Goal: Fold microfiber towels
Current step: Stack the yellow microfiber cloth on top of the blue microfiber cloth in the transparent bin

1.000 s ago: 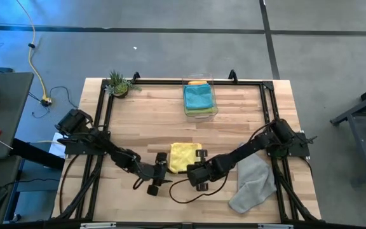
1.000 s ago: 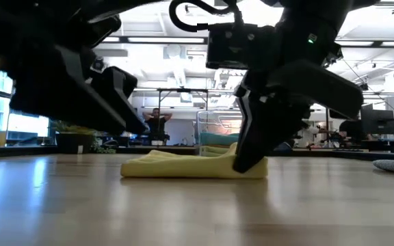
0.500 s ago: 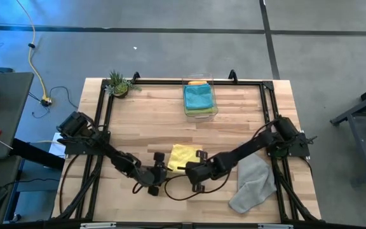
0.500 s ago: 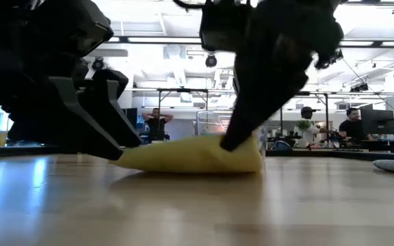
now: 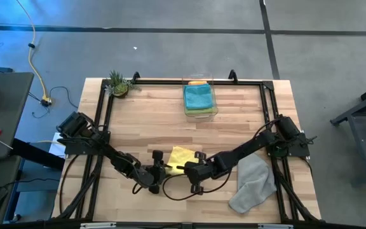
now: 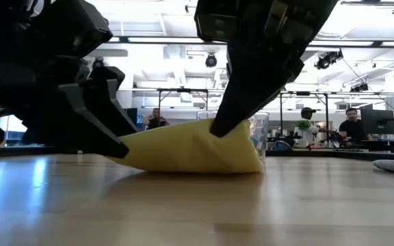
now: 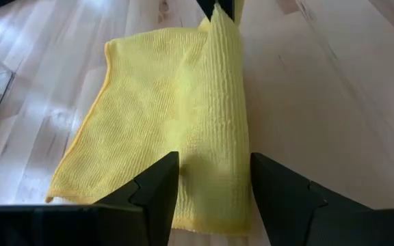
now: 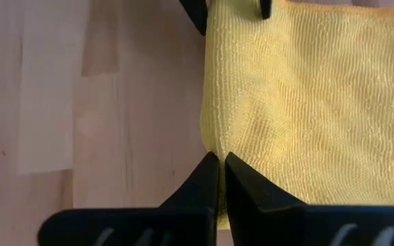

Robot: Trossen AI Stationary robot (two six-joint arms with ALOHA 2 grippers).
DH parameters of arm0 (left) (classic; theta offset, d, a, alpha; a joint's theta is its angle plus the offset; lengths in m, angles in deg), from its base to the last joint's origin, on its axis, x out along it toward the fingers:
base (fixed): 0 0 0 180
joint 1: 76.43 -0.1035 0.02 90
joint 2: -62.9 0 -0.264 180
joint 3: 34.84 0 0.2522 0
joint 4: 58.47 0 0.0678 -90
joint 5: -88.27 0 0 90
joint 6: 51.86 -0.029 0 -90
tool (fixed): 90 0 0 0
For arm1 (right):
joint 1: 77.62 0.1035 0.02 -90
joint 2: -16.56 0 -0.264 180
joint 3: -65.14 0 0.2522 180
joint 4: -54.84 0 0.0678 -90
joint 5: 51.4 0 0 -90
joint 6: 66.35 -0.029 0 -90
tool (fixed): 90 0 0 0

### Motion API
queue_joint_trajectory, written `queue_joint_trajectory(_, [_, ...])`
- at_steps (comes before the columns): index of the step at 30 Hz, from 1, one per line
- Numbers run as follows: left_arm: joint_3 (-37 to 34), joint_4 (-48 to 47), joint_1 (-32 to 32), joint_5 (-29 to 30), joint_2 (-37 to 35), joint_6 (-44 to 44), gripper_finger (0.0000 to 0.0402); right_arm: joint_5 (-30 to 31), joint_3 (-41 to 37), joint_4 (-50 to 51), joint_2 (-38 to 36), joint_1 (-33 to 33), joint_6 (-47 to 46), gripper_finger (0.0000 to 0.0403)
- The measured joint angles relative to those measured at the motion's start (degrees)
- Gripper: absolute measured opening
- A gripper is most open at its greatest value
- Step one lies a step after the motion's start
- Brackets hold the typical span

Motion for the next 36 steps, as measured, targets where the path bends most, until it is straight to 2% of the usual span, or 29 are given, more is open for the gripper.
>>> queue_joint_trajectory(8, [0.0, -4.45, 1.48, 2.38, 0.0, 0.25, 0.0169, -1.1, 0.0, -0.75, 0.0, 0.0, -0.14, 0.0])
queue_joint_trajectory(11, [0.0, -4.49, 1.46, 2.8, 0.0, 0.46, 0.0154, -1.56, 0.0, -1.39, 0.0, 0.0, -0.1, 0.0])
queue_joint_trajectory(22, [0.0, -3.5, 1.63, 3.19, 0.01, -1.03, 0.0012, -1.65, 0.0, -0.1, -0.01, 0.17, 0.29, 0.001])
queue_joint_trajectory(26, [1.8, -3.5, 1.01, -0.46, 0.0, 3.58, 0.0007, -1.51, 0.33, 4.69, -0.74, 0.82, 0.04, 0.0062])
queue_joint_trajectory(29, [4.41, -4.06, 0.03, -3.89, 0.0, 7.24, 0.0004, -0.54, 2.78, 10.81, -1.18, 1.47, -0.55, 0.012])
queue_joint_trajectory(32, [6.74, -5.41, -0.97, -5.42, 0.0, 10.27, 0.0003, 3.09, 6.58, 16.31, -1.38, 2.46, 0.11, 0.0182])
queue_joint_trajectory(36, [9.02, -6.48, -2.64, -7.13, 0.0, 12.71, 0.0002, 5.1, 10.15, 16.95, -1.38, 3.22, 3.48, 0.0248])
